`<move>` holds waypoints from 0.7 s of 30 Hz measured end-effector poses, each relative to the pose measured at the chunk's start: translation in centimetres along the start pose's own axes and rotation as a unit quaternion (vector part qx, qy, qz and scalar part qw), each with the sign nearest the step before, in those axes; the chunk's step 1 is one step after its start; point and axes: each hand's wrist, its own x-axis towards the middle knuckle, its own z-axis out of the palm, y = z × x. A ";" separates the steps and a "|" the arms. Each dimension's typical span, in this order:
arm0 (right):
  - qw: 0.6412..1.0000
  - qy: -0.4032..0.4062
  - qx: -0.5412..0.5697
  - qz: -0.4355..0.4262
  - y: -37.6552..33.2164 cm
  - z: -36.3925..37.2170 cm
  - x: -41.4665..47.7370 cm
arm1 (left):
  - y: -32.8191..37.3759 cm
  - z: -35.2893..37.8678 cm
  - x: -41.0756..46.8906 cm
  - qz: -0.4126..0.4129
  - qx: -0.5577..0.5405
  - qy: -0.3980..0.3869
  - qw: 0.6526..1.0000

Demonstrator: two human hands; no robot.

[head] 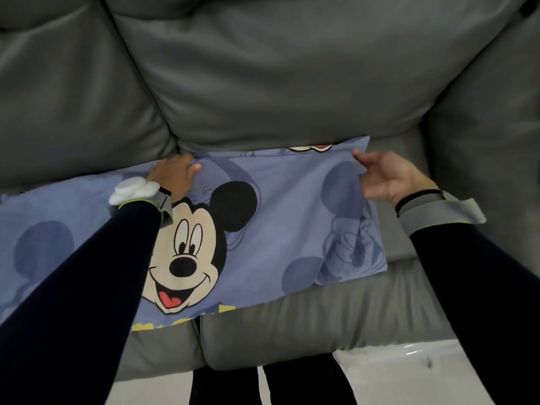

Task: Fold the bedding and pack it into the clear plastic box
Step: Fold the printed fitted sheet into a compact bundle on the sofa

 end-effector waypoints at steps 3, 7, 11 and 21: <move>0.997 0.011 -0.055 0.057 1.5 0.8 -0.5 | 0.1 0.0 0.7 -0.021 0.007 -0.019 1.000; 0.965 0.016 -0.250 0.082 3.8 1.6 -1.4 | 0.0 0.2 1.2 -0.034 0.026 -0.034 0.998; 0.990 0.028 -0.137 -0.002 2.1 1.4 -0.9 | -0.1 0.3 1.5 -0.036 0.024 -0.039 0.998; 0.988 0.127 -0.079 -0.023 -0.3 -1.0 0.3 | 0.6 0.5 0.8 -0.059 0.062 -0.015 0.996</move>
